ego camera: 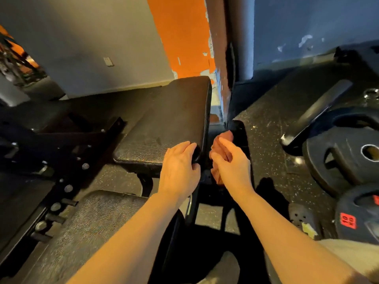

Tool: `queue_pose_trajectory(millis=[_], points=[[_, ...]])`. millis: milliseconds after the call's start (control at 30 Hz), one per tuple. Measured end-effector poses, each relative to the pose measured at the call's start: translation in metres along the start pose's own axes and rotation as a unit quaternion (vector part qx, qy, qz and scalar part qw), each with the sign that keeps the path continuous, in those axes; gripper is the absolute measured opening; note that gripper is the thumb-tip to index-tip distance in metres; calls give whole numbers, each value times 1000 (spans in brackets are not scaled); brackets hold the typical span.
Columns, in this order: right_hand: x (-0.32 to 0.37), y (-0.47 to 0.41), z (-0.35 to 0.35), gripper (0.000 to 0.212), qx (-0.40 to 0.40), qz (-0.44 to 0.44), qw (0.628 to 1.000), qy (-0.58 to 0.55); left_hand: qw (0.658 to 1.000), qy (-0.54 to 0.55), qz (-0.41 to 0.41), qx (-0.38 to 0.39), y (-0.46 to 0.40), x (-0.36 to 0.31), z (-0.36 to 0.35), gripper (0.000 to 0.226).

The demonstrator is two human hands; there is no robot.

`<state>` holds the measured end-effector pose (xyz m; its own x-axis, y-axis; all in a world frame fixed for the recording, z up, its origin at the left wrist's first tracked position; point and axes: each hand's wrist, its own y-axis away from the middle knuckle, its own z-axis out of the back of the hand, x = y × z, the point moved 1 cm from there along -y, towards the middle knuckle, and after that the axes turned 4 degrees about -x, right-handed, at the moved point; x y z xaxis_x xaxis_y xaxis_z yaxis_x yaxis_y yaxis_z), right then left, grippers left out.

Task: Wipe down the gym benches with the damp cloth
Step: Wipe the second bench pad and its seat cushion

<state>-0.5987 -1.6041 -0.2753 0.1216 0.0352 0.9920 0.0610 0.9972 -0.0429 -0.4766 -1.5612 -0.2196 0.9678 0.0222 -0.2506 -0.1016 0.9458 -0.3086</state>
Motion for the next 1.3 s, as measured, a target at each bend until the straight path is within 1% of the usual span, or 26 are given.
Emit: queue_pose_trajectory(millis=[33,67,100,200,300,367,433,500,567,633,767,833,900,933,1033,1167,1233,1300], points=[[1,0,-1,48,28,-3,999,-32,1000,11,24,-15,1,-3,-4,49],[2,1,-2,54,55,2,998,-36,998,18,45,-33,2,-5,-7,46],[1,4,-5,58,66,13,998,-11,997,19,56,-46,4,-5,-10,45],[-10,12,-11,55,42,35,998,31,997,4,51,-64,7,-4,-12,43],[-17,8,-10,53,27,10,999,32,997,8,45,-65,8,-4,-12,41],[-14,3,-7,56,-7,-1,1000,22,997,7,47,-67,8,-5,-13,41],[-6,-2,-8,59,-32,13,999,6,996,8,49,-71,8,-6,-14,40],[1,-3,-15,60,-21,48,999,5,996,7,50,-74,8,-5,-15,40],[0,-1,-22,60,-14,56,998,13,996,3,54,-75,7,-4,-15,39],[-6,-2,-24,61,-10,43,999,17,996,3,61,-71,7,-6,-16,39],[-18,-11,-14,61,47,-13,996,68,995,10,72,-63,7,-8,-15,40],[-20,-11,-7,58,16,-23,997,72,995,14,73,-65,7,-7,-15,39],[-21,-12,-4,53,-28,-2,999,31,995,13,75,-65,7,-7,-15,38],[-20,-13,-5,54,-28,16,999,12,995,11,77,-63,6,-7,-15,38],[-20,-5,-15,60,16,58,998,-8,995,13,81,-54,6,-6,-15,38],[-24,-9,-24,55,-4,92,996,-3,995,12,79,-56,5,-6,-15,37],[-15,-31,-26,57,-9,91,996,3,996,7,74,-56,6,-6,-16,37],[-4,-56,-26,60,4,61,998,36,996,8,67,-59,7,-5,-17,37]])
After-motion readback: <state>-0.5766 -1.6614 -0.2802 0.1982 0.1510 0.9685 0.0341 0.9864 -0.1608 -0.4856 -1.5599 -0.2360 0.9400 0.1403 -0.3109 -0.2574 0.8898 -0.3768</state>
